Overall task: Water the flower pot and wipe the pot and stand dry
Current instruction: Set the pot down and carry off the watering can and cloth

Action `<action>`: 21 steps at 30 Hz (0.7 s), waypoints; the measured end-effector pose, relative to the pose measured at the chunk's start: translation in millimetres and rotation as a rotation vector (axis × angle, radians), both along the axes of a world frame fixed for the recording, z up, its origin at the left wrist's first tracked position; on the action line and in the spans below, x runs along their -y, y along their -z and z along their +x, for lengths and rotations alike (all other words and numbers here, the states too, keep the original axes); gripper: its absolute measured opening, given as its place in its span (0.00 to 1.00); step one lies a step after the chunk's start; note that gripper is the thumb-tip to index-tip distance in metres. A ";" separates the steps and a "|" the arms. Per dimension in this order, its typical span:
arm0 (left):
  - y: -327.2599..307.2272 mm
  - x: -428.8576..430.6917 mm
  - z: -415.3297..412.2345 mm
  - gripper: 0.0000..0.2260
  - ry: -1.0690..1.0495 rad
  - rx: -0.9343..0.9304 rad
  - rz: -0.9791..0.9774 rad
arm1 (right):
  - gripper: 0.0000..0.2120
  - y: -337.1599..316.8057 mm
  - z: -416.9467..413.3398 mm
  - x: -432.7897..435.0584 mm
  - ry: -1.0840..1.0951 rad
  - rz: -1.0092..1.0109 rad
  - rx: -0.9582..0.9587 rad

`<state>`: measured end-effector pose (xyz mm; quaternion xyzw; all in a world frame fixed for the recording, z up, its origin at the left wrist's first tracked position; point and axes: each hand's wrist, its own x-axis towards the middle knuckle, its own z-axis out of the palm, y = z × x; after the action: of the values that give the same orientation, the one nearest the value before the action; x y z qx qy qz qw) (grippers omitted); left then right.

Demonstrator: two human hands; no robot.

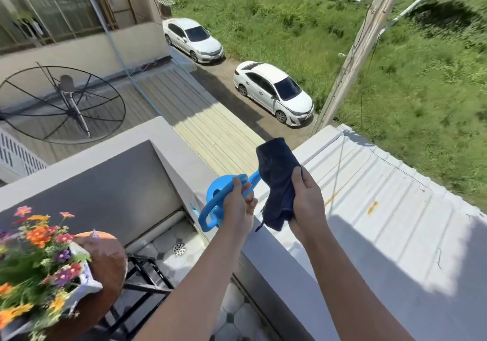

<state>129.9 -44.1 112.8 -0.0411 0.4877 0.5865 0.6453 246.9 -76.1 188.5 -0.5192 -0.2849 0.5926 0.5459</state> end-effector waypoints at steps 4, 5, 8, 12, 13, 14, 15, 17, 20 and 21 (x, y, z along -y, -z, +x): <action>3.2 8.0 -11.7 0.12 0.015 -0.042 0.050 | 0.14 0.0 -15.2 -6.3 -0.053 0.017 -0.022; 3.0 9.6 -16.4 0.12 0.024 -0.054 0.049 | 0.14 1.7 -20.4 -8.0 -0.069 0.013 -0.030; 3.3 18.5 -33.7 0.12 0.075 -0.117 0.056 | 0.13 7.2 -39.0 -12.3 -0.082 -0.006 -0.036; 7.5 29.2 -70.5 0.15 0.154 -0.241 0.081 | 0.13 17.6 -74.2 -19.7 -0.115 -0.024 -0.022; 8.8 30.0 -82.2 0.15 0.173 -0.268 0.086 | 0.13 20.5 -83.9 -21.1 -0.122 -0.031 -0.022; 9.8 30.3 -94.1 0.15 0.192 -0.290 0.085 | 0.14 23.1 -93.6 -22.3 -0.124 -0.041 -0.023; 10.3 30.9 -105.2 0.15 0.212 -0.319 0.080 | 0.14 24.4 -101.5 -22.7 -0.123 -0.052 -0.017; 13.7 33.1 -128.4 0.16 0.256 -0.403 0.070 | 0.14 28.8 -117.8 -25.1 -0.129 -0.069 0.001; 24.3 36.6 -161.0 0.19 0.301 -0.506 0.015 | 0.13 38.6 -143.9 -27.4 -0.138 -0.093 -0.022; 29.1 36.9 -171.6 0.19 0.293 -0.515 -0.018 | 0.13 42.8 -152.4 -27.6 -0.149 -0.105 -0.027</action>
<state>-41.7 -80.9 83.7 0.1742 0.6413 0.4738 0.5778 94.4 -48.5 145.7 -0.5165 -0.2838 0.6527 0.4762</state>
